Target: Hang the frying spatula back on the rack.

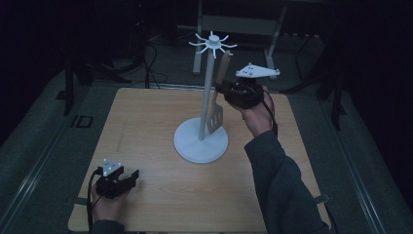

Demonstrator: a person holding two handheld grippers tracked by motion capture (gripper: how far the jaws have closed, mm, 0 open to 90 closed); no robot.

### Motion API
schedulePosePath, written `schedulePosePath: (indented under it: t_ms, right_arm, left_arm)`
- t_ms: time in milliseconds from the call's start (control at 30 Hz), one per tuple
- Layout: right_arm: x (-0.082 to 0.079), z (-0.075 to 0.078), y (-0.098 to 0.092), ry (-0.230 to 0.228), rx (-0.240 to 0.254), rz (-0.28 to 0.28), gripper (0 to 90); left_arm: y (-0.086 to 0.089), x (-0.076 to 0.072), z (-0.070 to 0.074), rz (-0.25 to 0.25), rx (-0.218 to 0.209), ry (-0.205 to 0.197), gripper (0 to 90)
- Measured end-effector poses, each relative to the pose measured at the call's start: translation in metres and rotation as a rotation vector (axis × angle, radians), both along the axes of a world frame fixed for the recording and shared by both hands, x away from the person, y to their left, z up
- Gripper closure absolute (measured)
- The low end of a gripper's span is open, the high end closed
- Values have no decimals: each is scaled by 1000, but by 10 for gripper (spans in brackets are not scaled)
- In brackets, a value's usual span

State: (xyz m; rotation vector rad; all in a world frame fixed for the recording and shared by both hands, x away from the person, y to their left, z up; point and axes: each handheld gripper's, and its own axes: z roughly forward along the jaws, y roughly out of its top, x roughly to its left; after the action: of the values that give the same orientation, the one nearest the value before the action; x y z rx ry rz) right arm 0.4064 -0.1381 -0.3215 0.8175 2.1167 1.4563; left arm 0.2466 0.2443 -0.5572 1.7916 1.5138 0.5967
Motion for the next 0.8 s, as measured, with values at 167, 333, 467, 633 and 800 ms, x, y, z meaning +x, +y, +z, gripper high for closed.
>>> schedulePosePath:
  t_ms: [167, 333, 467, 633, 800]
  right_arm:
    - [1, 0, 2, 8, 4, 8, 749]
    - [3, 2, 4, 8, -14, -9, 748]
    - [3, 1, 4, 7, -3, 4, 742]
    - [2, -1, 2, 10, 9, 13, 712]
    - [1, -2, 0, 3, 13, 9, 661]
  left_arm:
    - [1, 0, 0, 3, -5, -3, 388]
    - [1, 0, 0, 2, -4, -3, 388]
    - [1, 0, 0, 4, -5, -5, 388]
    - [1, 0, 0, 2, -3, -3, 388]
    - [0, 0, 0, 1, -3, -2, 388]
